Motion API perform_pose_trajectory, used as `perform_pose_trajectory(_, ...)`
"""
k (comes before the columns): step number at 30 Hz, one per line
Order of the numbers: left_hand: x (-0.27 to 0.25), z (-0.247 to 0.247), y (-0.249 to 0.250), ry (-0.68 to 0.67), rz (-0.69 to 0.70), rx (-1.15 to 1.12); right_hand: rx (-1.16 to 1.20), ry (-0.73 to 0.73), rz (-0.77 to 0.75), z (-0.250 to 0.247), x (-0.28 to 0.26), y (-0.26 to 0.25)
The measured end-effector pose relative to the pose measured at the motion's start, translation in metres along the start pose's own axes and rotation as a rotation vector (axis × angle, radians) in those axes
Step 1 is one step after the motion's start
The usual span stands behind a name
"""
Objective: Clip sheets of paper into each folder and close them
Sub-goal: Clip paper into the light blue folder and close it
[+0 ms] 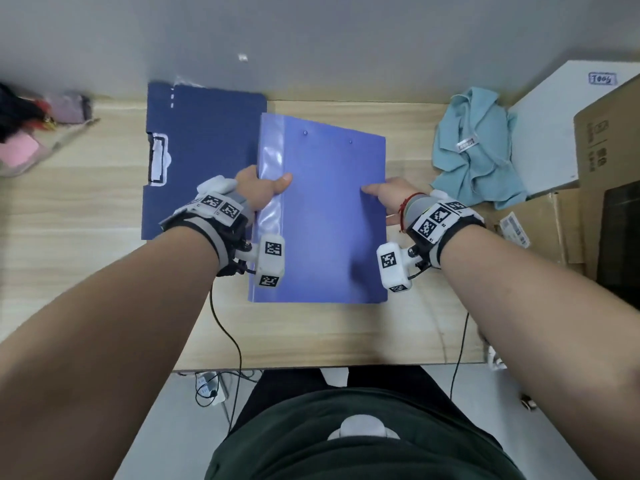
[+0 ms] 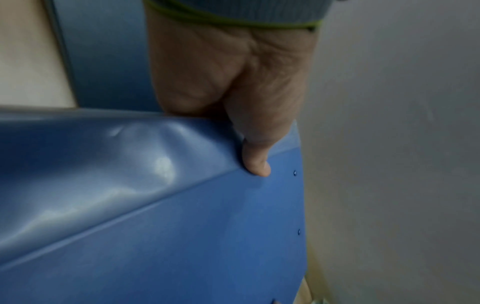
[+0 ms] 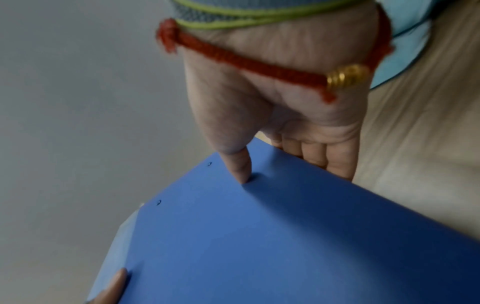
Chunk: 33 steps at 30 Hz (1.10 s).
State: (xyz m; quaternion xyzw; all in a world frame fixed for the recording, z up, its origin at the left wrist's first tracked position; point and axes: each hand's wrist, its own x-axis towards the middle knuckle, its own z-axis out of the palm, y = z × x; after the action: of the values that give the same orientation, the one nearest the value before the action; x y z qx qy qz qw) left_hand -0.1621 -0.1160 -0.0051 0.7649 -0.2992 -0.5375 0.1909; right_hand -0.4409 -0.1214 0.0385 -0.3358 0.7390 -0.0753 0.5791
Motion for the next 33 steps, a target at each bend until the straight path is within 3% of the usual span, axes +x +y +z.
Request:
perform_pose_trajectory(5,-0.016,-0.080,0.037,0.166,0.085,-0.033,0.017,-0.093,-0.113,0.056,0.003,-0.047)
perform_pose_trajectory(8,-0.004,-0.117,0.037,0.183,0.117,0.075,0.002,-0.069,-0.174,0.088,0.017,-0.071)
perform_pose_trajectory(15,0.040,-0.180,0.027,0.204,0.049,0.261,-0.076,-0.019,-0.213,0.153,0.042,-0.118)
perform_pose_trajectory(21,0.078,-0.200,0.016,0.164,0.070,0.410,-0.131,0.040,-0.159,0.183,0.067,-0.135)
perform_pose_trajectory(25,0.088,-0.205,0.015,0.221,0.027,0.625,-0.225,0.077,-0.152,0.191,0.073,-0.138)
perform_pose_trajectory(31,0.096,-0.198,-0.006,0.116,-0.136,0.480,-0.209,0.089,-0.097,0.206,0.081,-0.136)
perform_pose_trajectory(33,0.096,-0.194,-0.009,0.097,-0.131,0.430,-0.150,0.078,-0.086,0.209,0.082,-0.136)
